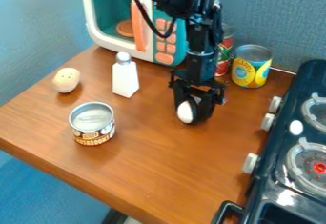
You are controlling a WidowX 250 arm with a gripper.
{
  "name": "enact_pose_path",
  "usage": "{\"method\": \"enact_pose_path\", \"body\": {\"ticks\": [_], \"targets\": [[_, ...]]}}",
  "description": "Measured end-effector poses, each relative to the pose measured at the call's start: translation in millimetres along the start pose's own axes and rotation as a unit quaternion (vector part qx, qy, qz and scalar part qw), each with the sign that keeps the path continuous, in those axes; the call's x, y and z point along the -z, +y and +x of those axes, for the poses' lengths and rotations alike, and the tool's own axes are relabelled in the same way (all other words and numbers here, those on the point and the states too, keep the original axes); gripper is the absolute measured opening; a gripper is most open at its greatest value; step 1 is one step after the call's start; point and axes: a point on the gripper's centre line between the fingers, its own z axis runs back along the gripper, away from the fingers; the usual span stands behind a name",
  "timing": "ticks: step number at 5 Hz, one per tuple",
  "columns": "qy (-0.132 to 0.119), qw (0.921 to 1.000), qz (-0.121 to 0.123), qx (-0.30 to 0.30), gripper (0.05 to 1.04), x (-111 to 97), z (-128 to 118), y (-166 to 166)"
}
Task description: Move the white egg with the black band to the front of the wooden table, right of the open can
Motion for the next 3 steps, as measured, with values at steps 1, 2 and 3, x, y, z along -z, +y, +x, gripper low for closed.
{"method": "enact_pose_path", "body": {"ticks": [1, 2, 3], "targets": [[-0.022, 0.9996, 0.015, -0.006, 0.705, -21, -21, 0], [-0.039, 0.9984, 0.030, -0.027, 0.705, -43, -38, 2], [-0.013, 0.9989, 0.025, -0.038, 0.705, -30, -61, -1]]}}
